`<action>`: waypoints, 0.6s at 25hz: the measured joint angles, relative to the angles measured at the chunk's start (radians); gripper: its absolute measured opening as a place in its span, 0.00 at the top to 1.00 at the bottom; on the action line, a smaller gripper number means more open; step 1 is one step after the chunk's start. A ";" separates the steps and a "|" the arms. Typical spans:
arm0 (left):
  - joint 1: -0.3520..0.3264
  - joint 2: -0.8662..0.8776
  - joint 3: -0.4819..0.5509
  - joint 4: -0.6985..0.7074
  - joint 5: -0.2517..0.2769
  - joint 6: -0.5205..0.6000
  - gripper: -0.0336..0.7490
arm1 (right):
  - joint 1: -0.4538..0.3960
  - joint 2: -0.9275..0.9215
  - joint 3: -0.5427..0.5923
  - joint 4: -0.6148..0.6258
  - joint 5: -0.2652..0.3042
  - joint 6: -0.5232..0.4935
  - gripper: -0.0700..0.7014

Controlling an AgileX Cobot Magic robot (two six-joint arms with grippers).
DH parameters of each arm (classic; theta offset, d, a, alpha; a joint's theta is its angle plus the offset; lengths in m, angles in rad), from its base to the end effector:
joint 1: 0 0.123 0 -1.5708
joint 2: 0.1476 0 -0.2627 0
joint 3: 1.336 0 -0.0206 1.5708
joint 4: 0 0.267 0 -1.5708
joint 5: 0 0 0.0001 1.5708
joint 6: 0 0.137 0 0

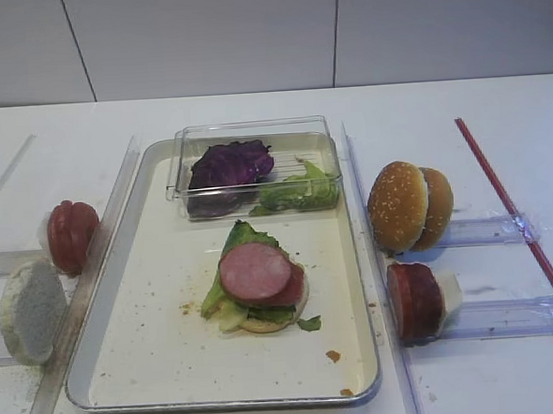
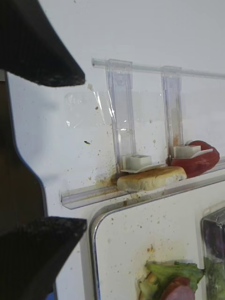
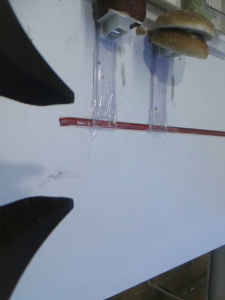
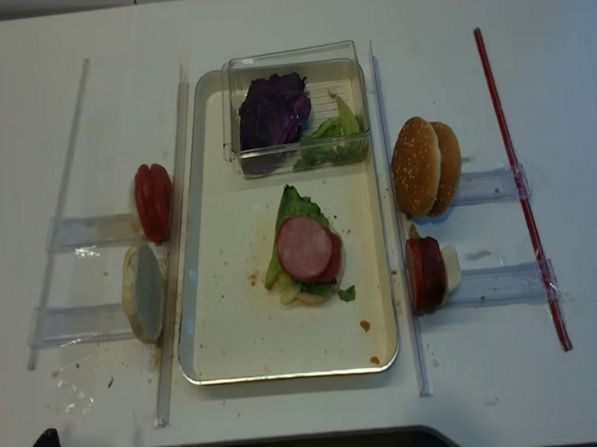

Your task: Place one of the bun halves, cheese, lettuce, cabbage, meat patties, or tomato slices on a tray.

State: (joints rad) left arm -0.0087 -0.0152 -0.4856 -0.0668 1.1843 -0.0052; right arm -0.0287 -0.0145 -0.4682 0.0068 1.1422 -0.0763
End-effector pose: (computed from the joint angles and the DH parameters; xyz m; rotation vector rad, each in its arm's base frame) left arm 0.0634 -0.0090 0.2461 0.0120 2.1664 -0.0895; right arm 0.0684 -0.0011 0.2450 -0.0516 2.1429 -0.0531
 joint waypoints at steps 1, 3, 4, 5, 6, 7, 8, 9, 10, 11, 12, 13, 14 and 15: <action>0.000 0.000 0.000 0.000 0.000 0.000 0.27 | 0.000 0.000 0.000 -0.007 0.000 0.000 0.32; 0.000 0.000 0.000 0.000 0.000 0.000 0.27 | 0.000 0.000 0.000 0.000 0.000 0.000 0.32; 0.000 0.000 0.000 0.000 0.000 0.000 0.27 | 0.000 0.000 0.000 -0.007 0.000 0.000 0.32; 0.000 0.000 0.000 0.000 0.000 0.000 0.27 | 0.000 0.000 0.000 -0.007 0.000 0.000 0.32; 0.000 0.000 0.000 0.000 0.000 0.000 0.27 | 0.000 0.000 0.000 0.000 0.000 0.000 0.32; 0.000 0.000 0.000 0.000 0.000 0.000 0.27 | 0.000 0.000 0.000 0.000 0.000 0.000 0.32; 0.000 0.000 0.000 0.000 0.000 0.000 0.27 | 0.000 0.000 0.000 0.000 0.000 0.000 0.32; 0.000 0.000 0.000 0.000 0.000 0.000 0.27 | 0.000 0.000 0.000 0.000 0.000 0.000 0.32; 0.000 0.000 0.000 0.000 0.000 0.000 0.27 | 0.000 0.000 0.000 -0.007 0.000 0.000 0.32; 0.000 0.000 0.000 0.000 0.000 0.000 0.27 | 0.000 0.000 0.000 0.000 0.000 0.000 0.32; 0.000 0.000 0.000 0.000 0.000 0.000 0.27 | 0.000 0.000 0.000 0.000 0.000 0.000 0.32; 0.000 0.000 0.000 0.000 0.000 0.000 0.27 | 0.000 0.000 0.000 0.000 0.000 0.000 0.32; 0.000 0.000 0.000 0.000 0.000 0.000 0.27 | 0.000 0.000 0.000 0.000 0.000 0.000 0.32; 0.000 0.000 0.000 0.000 0.000 0.000 0.27 | 0.000 0.000 0.000 0.000 0.000 0.000 0.32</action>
State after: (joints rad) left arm -0.0087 -0.0152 -0.4856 -0.0668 1.1843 -0.0052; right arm -0.0287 -0.0145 -0.4682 0.0068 1.1422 -0.0763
